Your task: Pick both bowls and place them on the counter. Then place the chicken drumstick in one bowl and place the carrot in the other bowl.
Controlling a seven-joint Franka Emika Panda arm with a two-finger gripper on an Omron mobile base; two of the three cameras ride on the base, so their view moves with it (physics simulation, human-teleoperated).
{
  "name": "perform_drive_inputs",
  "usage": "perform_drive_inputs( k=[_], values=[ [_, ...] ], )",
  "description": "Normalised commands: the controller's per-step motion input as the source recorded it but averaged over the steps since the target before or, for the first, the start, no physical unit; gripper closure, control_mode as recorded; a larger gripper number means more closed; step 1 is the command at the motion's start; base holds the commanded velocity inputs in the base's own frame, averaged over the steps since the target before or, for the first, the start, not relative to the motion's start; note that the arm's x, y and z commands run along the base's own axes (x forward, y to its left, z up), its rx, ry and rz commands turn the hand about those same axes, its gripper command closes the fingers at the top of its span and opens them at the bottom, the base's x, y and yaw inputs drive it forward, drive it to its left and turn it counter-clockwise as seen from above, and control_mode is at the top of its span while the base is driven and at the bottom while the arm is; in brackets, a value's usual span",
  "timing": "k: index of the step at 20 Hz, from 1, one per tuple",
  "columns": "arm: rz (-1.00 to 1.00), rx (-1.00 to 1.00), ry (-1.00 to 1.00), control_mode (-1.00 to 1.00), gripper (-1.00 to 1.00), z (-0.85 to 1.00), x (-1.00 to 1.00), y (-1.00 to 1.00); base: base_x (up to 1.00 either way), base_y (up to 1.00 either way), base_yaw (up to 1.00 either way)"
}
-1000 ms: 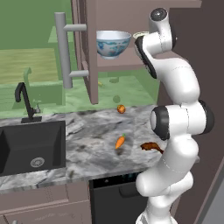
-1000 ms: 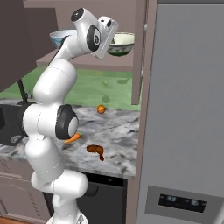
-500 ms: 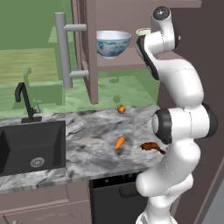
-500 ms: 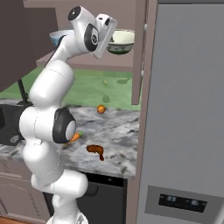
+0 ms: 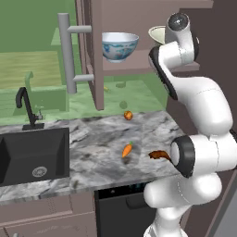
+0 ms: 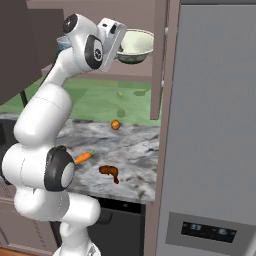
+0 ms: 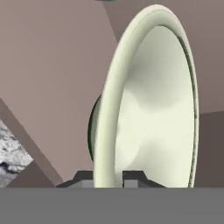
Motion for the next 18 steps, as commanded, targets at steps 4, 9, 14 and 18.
perform_drive_inputs(
  k=[4,9,14,18],
  values=[
    [0.00,-0.02,0.00,-1.00,1.00,-0.05,-0.72,0.22,0.00,0.00,0.00],
    [0.00,-0.06,0.00,-1.00,1.00,-0.21,-0.70,0.27,0.00,0.00,0.00],
    [0.00,-0.03,0.02,-1.00,1.00,-0.29,-0.63,0.31,0.00,0.00,0.00],
    [0.00,0.00,0.08,-1.00,1.00,-0.35,-0.49,0.29,0.00,0.00,0.00]
  ],
)
